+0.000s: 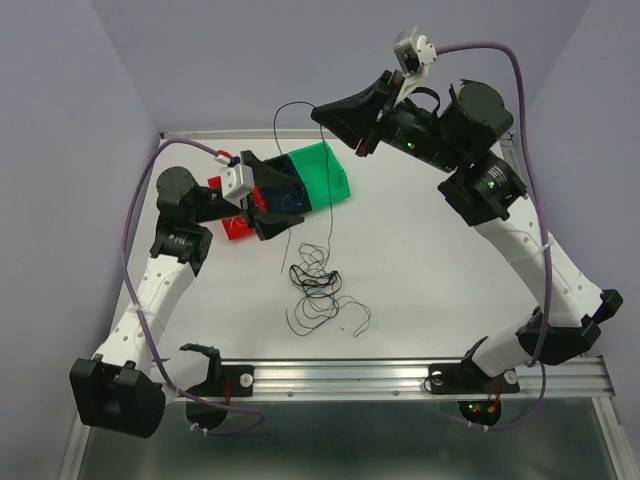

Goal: Untangle the cables

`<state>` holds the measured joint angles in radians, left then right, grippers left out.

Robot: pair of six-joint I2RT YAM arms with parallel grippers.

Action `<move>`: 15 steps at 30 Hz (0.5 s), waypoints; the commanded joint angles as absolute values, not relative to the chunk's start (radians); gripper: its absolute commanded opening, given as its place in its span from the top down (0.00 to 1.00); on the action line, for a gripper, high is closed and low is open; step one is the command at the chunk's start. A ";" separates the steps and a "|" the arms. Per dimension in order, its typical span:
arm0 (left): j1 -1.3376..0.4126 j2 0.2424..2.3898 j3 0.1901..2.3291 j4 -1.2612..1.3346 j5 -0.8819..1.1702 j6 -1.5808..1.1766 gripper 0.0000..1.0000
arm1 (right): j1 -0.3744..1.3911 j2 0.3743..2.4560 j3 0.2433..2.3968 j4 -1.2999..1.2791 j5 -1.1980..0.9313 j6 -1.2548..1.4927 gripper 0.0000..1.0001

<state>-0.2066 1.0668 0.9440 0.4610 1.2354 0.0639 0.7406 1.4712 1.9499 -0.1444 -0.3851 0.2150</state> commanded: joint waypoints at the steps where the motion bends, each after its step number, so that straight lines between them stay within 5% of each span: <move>1: -0.264 1.078 1.017 0.476 1.270 0.037 0.10 | 0.738 1.494 1.996 -0.095 -0.439 0.226 1.00; 15: -0.443 1.166 1.040 0.429 1.115 0.043 0.11 | 0.739 1.424 1.787 0.265 -0.479 0.212 1.00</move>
<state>-0.4095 1.1576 1.0363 0.4030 1.1805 0.0441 0.7406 1.4788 1.8400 0.0296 -0.4538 0.2062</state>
